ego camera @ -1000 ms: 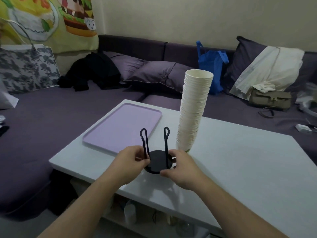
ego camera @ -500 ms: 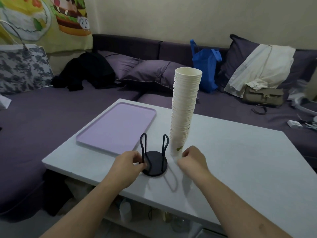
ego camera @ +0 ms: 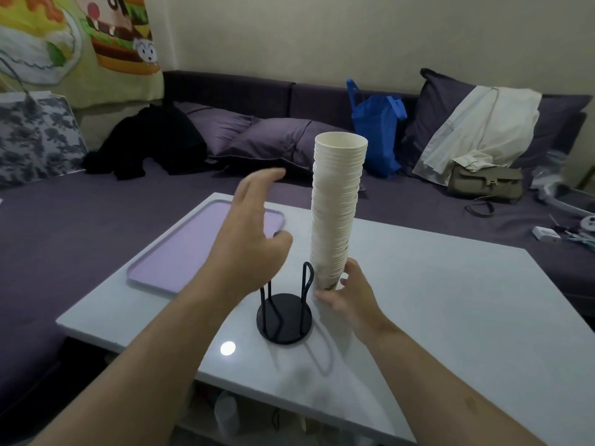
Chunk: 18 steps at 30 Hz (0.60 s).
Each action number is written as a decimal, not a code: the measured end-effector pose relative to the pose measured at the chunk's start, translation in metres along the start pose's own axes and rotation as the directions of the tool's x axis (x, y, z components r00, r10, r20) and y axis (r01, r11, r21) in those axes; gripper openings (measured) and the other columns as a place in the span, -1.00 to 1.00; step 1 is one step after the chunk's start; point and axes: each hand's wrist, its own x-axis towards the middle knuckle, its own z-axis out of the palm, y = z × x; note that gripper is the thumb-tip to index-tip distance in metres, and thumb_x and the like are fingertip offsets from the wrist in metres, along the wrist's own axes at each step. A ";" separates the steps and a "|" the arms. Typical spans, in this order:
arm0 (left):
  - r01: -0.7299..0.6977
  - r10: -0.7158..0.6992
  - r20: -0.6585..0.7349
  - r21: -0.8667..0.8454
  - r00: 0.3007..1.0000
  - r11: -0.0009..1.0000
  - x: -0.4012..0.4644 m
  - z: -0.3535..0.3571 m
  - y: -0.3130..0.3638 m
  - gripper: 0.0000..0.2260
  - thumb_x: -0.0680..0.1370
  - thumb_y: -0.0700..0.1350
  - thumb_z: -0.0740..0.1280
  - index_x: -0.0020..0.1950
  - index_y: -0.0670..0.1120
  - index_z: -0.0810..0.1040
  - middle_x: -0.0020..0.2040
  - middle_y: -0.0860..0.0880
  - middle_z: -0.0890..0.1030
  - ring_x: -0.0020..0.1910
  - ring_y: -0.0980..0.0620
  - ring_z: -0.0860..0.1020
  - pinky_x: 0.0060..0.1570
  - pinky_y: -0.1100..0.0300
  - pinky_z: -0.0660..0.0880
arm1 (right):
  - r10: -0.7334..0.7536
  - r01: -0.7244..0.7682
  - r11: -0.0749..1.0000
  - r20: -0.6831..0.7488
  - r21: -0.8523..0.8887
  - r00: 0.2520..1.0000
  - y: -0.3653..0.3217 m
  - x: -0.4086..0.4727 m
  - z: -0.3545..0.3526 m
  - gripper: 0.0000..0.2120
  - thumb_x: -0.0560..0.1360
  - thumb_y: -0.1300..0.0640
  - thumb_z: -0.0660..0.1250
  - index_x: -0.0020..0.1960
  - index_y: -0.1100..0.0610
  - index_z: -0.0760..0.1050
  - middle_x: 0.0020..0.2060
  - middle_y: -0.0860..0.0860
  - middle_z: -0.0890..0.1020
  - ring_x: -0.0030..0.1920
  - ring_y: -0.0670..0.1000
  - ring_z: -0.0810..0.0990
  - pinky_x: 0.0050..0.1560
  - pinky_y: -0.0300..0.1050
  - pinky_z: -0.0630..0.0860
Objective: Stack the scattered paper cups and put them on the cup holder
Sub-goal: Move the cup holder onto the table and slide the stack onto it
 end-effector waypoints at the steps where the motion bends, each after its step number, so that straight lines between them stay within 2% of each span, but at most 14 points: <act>1: -0.078 0.078 0.011 0.016 0.997 0.997 0.013 0.001 0.014 -0.24 0.47 -0.35 0.38 0.63 0.08 0.30 0.57 0.18 0.29 0.54 0.21 0.30 0.41 0.34 0.32 | 0.005 -0.005 1.000 0.016 0.010 1.000 0.001 0.001 0.000 -0.41 0.41 0.18 0.60 0.32 -0.07 0.41 0.15 -0.18 0.60 0.03 -0.25 0.56 -0.07 -0.30 0.50; 4: -0.182 0.177 0.090 0.053 0.980 0.982 0.049 0.010 0.047 -0.20 0.48 -0.28 0.40 0.67 0.11 0.25 0.65 0.17 0.22 0.61 0.19 0.20 0.43 0.44 0.16 | 0.026 -0.026 1.000 0.026 -0.008 0.999 0.004 0.006 0.003 -0.46 0.40 0.13 0.57 0.30 -0.08 0.45 0.13 -0.13 0.67 0.08 -0.14 0.63 -0.01 -0.20 0.55; 6: -0.199 0.182 0.147 0.106 0.972 0.974 0.062 0.018 0.056 -0.26 0.51 -0.28 0.36 0.65 0.12 0.31 0.62 0.15 0.29 0.56 0.16 0.28 0.46 0.34 0.25 | 0.036 -0.036 0.999 0.026 -0.013 0.999 0.005 0.009 0.004 -0.49 0.39 0.09 0.55 0.28 -0.08 0.48 0.10 -0.13 0.68 0.11 -0.08 0.65 0.00 -0.18 0.55; 8: -0.255 0.234 0.139 0.160 0.962 0.954 0.065 0.024 0.058 -0.38 0.54 -0.29 0.34 0.57 0.09 0.43 0.54 0.13 0.42 0.46 0.14 0.39 0.46 0.19 0.39 | 0.032 -0.032 0.999 0.030 0.012 0.999 0.006 0.010 0.003 -0.50 0.39 0.11 0.56 0.27 -0.07 0.49 0.10 -0.13 0.68 0.12 -0.08 0.65 0.04 -0.15 0.55; 10: -0.268 0.256 0.090 0.162 0.962 0.950 0.064 0.024 0.055 -0.43 0.54 -0.30 0.33 0.51 0.10 0.49 0.47 0.14 0.48 0.38 0.15 0.45 0.38 0.21 0.44 | 0.026 -0.027 0.998 0.023 0.060 0.999 0.007 0.011 0.000 -0.52 0.41 0.18 0.57 0.26 -0.06 0.50 0.09 -0.11 0.68 0.11 -0.08 0.65 0.08 -0.14 0.56; 12: -0.236 0.233 0.038 0.162 0.972 0.958 0.063 0.018 0.053 -0.46 0.54 -0.27 0.33 0.49 0.11 0.49 0.42 0.15 0.50 0.32 0.15 0.47 0.29 0.28 0.43 | 0.006 -0.008 0.992 0.016 0.128 1.000 0.007 0.010 -0.008 -0.53 0.44 0.26 0.55 0.25 -0.05 0.52 0.09 -0.08 0.69 0.10 -0.04 0.65 0.12 -0.08 0.58; 15: -0.144 0.157 -0.059 0.182 0.986 0.973 0.061 0.004 0.051 -0.58 0.59 -0.20 0.34 0.45 0.04 0.52 0.29 0.15 0.52 0.19 0.14 0.50 0.11 0.37 0.40 | -0.031 0.021 0.976 0.042 0.218 0.999 0.001 0.006 -0.029 -0.51 0.48 0.33 0.51 0.29 -0.08 0.54 0.10 -0.11 0.67 0.01 -0.03 0.67 0.03 -0.10 0.56; 18: -0.020 0.040 -0.143 0.144 0.989 0.989 0.055 -0.011 0.042 -0.76 0.65 -0.11 0.29 0.30 0.00 0.59 0.12 0.08 0.60 0.01 0.05 0.55 -0.02 0.26 0.47 | -0.065 0.054 0.965 0.033 0.257 0.997 -0.001 0.003 -0.055 -0.44 0.45 0.38 0.55 0.31 -0.10 0.58 0.12 -0.11 0.68 -0.05 -0.08 0.70 0.05 -0.15 0.55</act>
